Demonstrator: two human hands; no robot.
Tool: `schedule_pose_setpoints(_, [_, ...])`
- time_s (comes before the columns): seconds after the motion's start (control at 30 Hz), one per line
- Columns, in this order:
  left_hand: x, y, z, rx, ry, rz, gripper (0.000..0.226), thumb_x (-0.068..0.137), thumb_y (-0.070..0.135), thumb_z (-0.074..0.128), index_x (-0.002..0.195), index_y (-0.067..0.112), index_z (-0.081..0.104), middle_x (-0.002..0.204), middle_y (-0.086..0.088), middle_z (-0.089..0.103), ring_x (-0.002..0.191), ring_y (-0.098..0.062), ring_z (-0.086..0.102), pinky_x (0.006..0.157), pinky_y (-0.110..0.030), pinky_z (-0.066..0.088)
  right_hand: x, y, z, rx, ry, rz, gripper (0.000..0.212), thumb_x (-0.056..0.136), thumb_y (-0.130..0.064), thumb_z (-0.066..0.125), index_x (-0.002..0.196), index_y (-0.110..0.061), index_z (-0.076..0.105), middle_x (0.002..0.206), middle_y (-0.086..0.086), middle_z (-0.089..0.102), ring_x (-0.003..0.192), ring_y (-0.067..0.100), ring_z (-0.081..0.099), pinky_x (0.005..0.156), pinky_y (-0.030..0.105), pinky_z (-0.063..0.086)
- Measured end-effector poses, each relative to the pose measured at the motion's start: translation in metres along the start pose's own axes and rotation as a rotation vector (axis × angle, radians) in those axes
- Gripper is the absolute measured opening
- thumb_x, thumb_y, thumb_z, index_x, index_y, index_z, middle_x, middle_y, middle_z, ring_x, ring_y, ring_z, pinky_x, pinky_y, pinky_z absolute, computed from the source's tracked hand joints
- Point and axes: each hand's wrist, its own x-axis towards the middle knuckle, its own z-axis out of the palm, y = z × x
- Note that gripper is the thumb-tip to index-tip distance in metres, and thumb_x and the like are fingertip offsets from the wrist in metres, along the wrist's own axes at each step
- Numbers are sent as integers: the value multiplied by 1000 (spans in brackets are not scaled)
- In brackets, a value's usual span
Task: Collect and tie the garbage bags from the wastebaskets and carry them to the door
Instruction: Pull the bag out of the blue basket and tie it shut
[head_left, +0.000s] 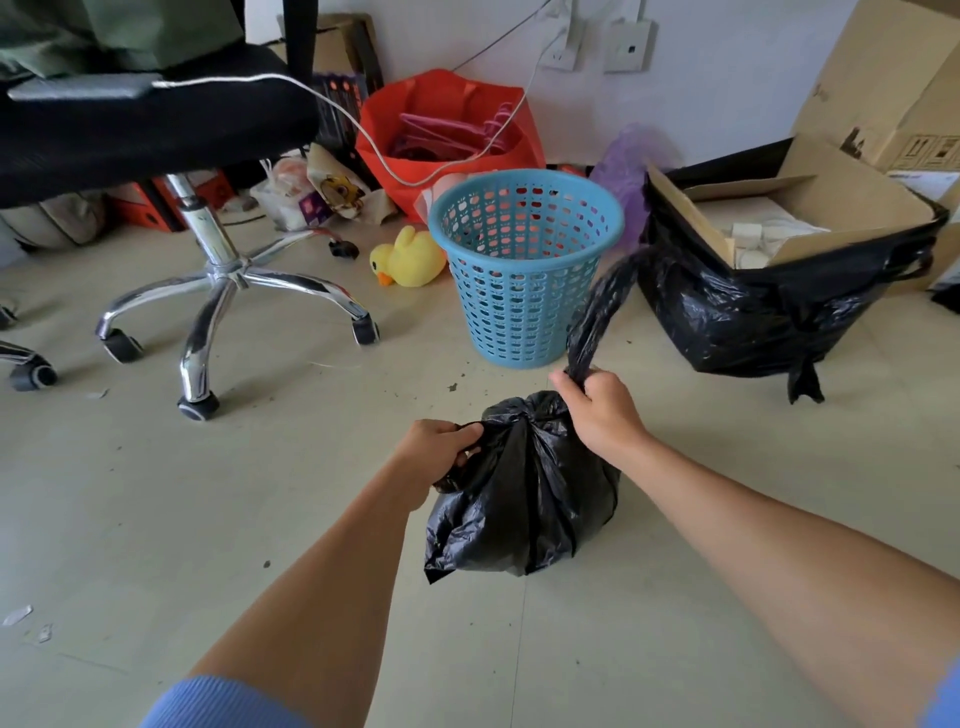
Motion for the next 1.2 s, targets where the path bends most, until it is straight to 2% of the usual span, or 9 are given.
schedule_pose_setpoints(0.1, [2, -5, -3, 22, 48, -25, 28, 89, 29, 66, 76, 4, 67, 55, -5, 46, 44, -16, 38, 45, -24, 30, 0, -18, 8, 408, 41, 47, 33, 103, -26, 43, 86, -10, 66, 70, 2, 69, 66, 8, 62, 69, 17, 43])
schedule_pose_setpoints(0.2, [2, -12, -10, 44, 50, -48, 29, 87, 28, 69, 76, 2, 63, 55, -6, 43, 40, -16, 33, 36, -17, 25, 4, -24, 14, 536, 67, 131, 32, 103, -27, 42, 86, -13, 65, 53, -1, 59, 53, 20, 52, 61, 30, 43])
schedule_pose_setpoints(0.33, [1, 5, -13, -41, 77, 27, 28, 80, 21, 77, 66, 5, 58, 51, -7, 48, 41, -17, 38, 38, -19, 30, 4, -17, 13, -362, -46, -36, 32, 101, -36, 41, 93, -14, 62, 88, 6, 66, 84, 30, 58, 73, 37, 45])
schedule_pose_setpoints(0.43, [-3, 27, -17, -241, 14, 75, 20, 75, 9, 79, 71, 8, 59, 55, -8, 58, 40, -17, 50, 45, -24, 49, 5, -14, 7, -615, -180, 13, 30, 101, -37, 36, 99, -14, 55, 108, 11, 64, 95, 34, 58, 75, 38, 42])
schedule_pose_setpoints(0.7, [-12, 69, -18, -310, -155, 198, 11, 80, -4, 67, 82, 5, 63, 76, -10, 60, 50, -12, 50, 56, -25, 51, -1, -22, 3, -642, -657, 179, 55, 61, -58, 62, 103, -22, 58, 104, 4, 65, 95, 26, 63, 81, 36, 50])
schedule_pose_setpoints(0.8, [-19, 81, -12, -287, -216, 243, 17, 81, -1, 67, 71, 11, 61, 71, -4, 63, 58, -13, 52, 59, -26, 47, -8, -24, 12, -912, -509, 43, 77, 74, -83, 41, 117, -21, 58, 113, 2, 65, 106, 26, 61, 85, 35, 45])
schedule_pose_setpoints(0.9, [-19, 84, -18, -339, -8, 239, 5, 83, 15, 70, 88, 13, 67, 87, -3, 67, 78, -17, 55, 71, -31, 46, -14, -20, 14, -905, -427, -57, 72, 93, -70, 21, 116, -15, 60, 104, 7, 66, 92, 27, 59, 76, 36, 39])
schedule_pose_setpoints(1.07, [-7, 51, -22, -252, 229, -13, 86, 76, 41, 76, 146, 17, 32, 138, -13, 49, 119, -31, 51, 97, -45, 46, -20, -24, 7, -826, -521, -113, 68, 97, -64, 18, 122, -15, 59, 114, 10, 66, 106, 31, 60, 85, 38, 42])
schedule_pose_setpoints(1.2, [-5, 40, -14, -480, -110, -119, 50, 78, 42, 74, 114, 12, 55, 92, -4, 70, 89, -20, 65, 80, -36, 49, -25, -25, 14, -781, -562, -156, 69, 94, -68, 19, 135, -24, 54, 129, 7, 62, 118, 31, 57, 97, 40, 45])
